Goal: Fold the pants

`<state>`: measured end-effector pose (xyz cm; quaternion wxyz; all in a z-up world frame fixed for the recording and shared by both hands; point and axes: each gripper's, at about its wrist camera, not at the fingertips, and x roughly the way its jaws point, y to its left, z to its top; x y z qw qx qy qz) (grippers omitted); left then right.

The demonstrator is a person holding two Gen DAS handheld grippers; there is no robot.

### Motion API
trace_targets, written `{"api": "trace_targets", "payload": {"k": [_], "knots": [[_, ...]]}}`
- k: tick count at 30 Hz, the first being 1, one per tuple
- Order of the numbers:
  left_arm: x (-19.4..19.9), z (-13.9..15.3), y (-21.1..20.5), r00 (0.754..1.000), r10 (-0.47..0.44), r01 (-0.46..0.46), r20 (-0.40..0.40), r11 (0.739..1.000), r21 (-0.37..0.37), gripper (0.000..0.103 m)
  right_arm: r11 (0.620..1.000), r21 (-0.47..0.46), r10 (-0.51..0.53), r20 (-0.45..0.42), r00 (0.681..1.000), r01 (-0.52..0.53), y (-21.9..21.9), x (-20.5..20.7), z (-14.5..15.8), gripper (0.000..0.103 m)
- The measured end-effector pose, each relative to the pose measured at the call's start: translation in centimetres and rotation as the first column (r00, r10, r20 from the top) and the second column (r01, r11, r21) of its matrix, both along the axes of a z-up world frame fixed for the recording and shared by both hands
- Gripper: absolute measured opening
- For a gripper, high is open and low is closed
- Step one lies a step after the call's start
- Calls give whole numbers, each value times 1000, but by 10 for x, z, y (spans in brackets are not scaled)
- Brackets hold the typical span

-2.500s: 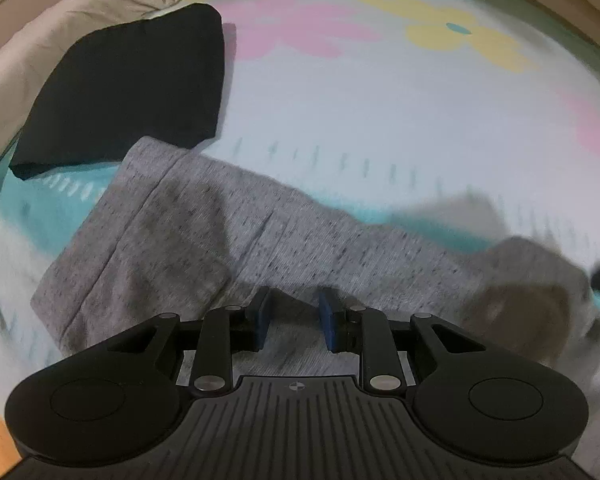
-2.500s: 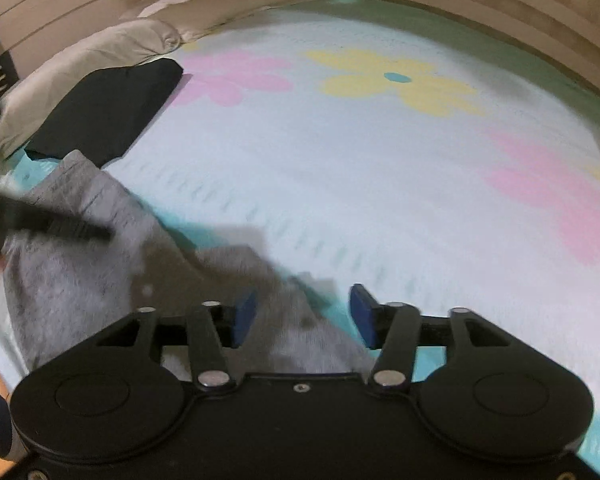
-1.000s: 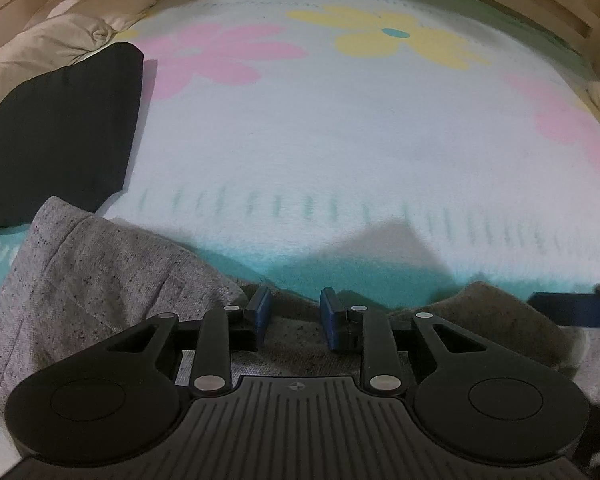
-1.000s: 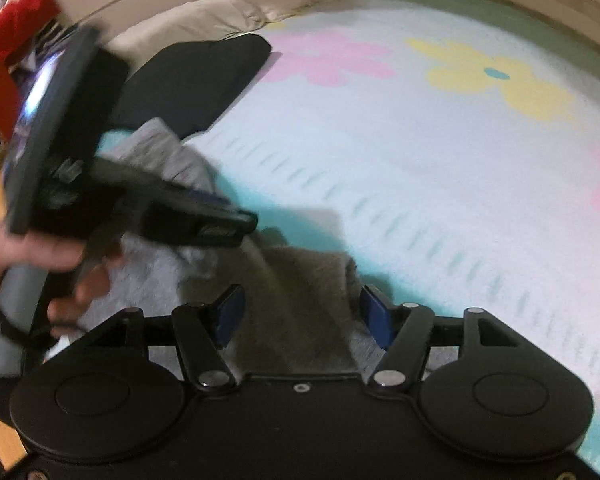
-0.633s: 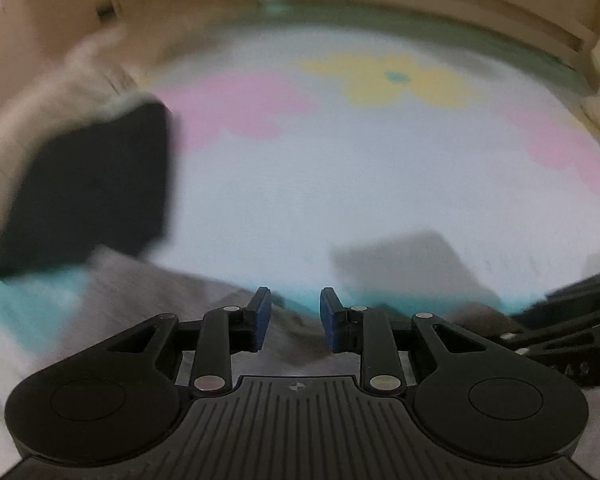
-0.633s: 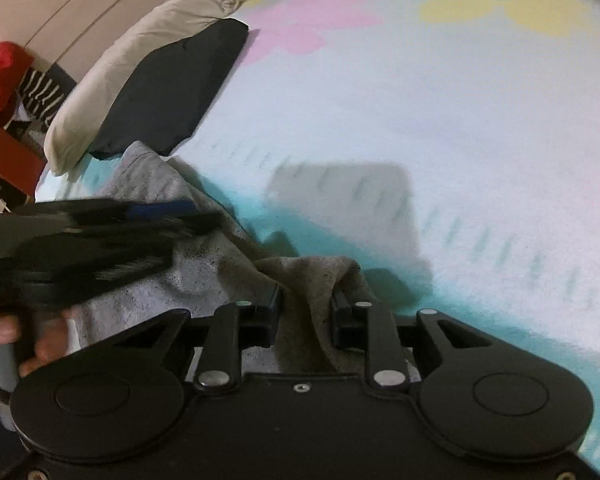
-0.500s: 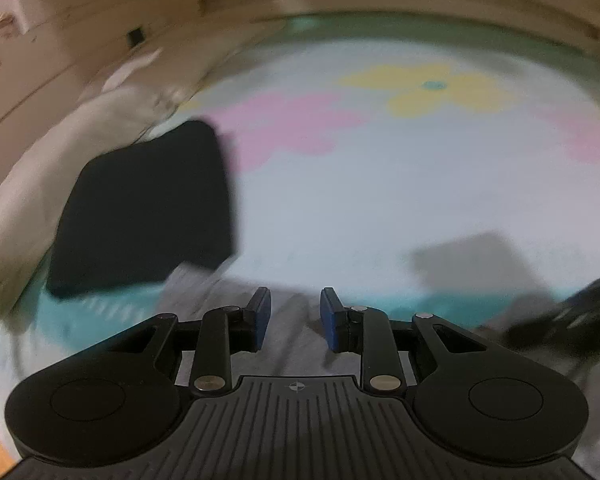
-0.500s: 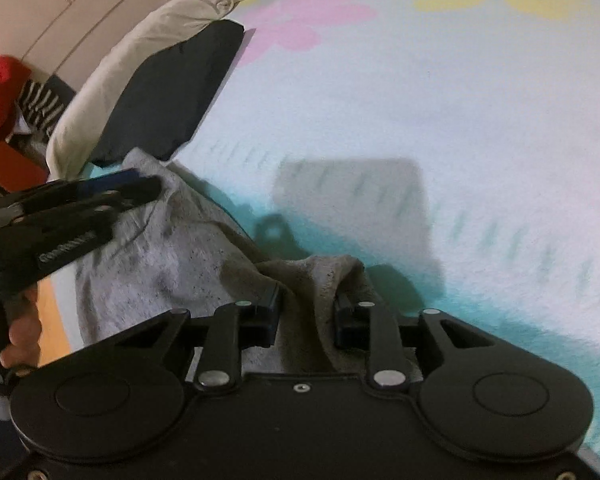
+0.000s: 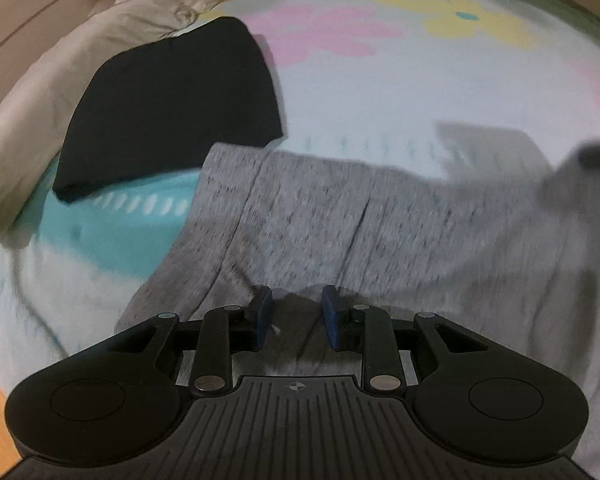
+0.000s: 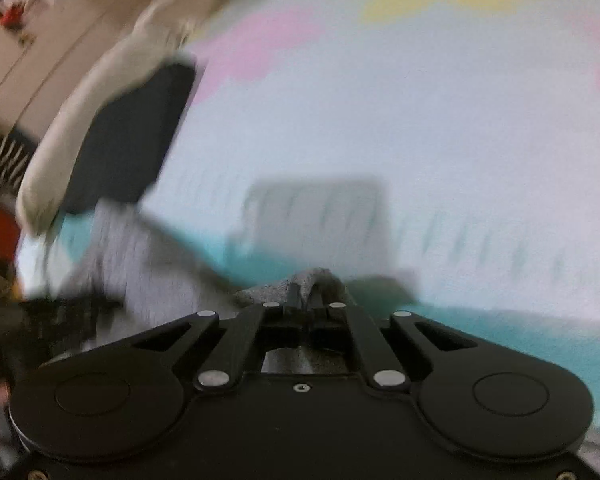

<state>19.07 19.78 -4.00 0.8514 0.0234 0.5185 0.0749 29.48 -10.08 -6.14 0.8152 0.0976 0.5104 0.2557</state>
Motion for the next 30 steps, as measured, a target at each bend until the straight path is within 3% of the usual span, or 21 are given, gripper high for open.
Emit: {"api": "trace_targets", "payload": {"k": [1,4,8,10,12,14,17,20,25,28,30], "knots": [[-3,2,3,1000,11,-10,3,1000,-16,28,999,15,-31,42,999,30,-5,5,11,6],[-12,4,8,1000,30,-30,7,999,-46,27,996,63,-69,-5,998,69,-9,26,9,6],[-9,3,5,1000,11,-11,8,1000,-22,27,997,-79,-21,-10,1000,20,14,34,-19,7],[-9,4,5,1000,6,-6,7,1000,-19,27,990,-139,13,-12,1000,-14,21,35,-31,11],[-9,8,6,1000,9,-9,17,1000,-17,27,989,-149,-3,25,1000,7,14,35,-22,30],[-10,15,8,998,38,-36,55,999,-37,27,984,-168,-47,92,995,62,0,32,-4,39],[-13,30,1,988,33,-21,152,997,-79,27,972,-200,-93,166,982,126,-29,25,22,39],[-15,33,-23,984,-66,86,166,990,-114,27,966,-210,-112,191,975,153,-50,2,36,35],[-25,14,-60,966,-235,250,103,952,-175,27,976,-200,-47,163,986,80,-47,-45,25,31],[-29,-8,-66,959,-283,281,2,954,-106,27,969,-243,-12,119,993,40,-32,-60,1,27],[-33,-10,-67,954,-300,300,3,951,-71,27,935,-348,-32,106,994,68,-25,-54,-23,20]]}}
